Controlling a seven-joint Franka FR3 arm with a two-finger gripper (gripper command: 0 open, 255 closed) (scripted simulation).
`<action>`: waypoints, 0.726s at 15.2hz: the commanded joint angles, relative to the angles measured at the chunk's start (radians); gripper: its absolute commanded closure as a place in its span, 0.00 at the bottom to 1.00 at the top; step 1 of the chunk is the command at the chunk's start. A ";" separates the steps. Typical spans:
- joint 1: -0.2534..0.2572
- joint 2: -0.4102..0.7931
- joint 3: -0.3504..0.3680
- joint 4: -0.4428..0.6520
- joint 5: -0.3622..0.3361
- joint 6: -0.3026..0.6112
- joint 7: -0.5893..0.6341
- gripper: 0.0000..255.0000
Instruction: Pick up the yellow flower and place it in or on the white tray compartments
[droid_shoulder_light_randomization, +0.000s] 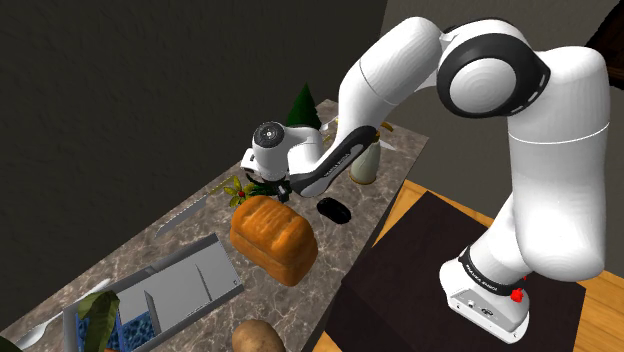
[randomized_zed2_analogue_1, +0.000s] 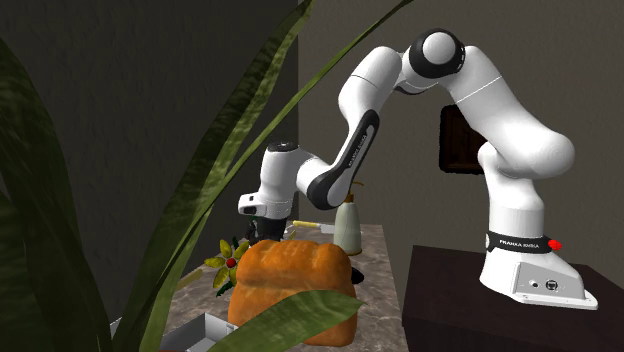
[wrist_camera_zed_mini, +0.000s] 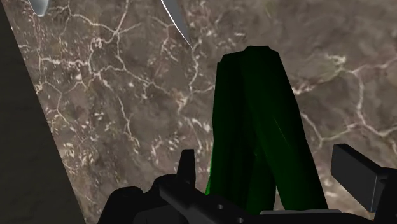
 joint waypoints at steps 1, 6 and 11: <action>0.000 0.001 0.000 0.001 0.000 0.000 0.000 0.00; 0.000 0.001 0.000 0.000 0.000 0.000 0.000 1.00; 0.000 0.000 0.000 0.001 0.000 0.000 0.000 1.00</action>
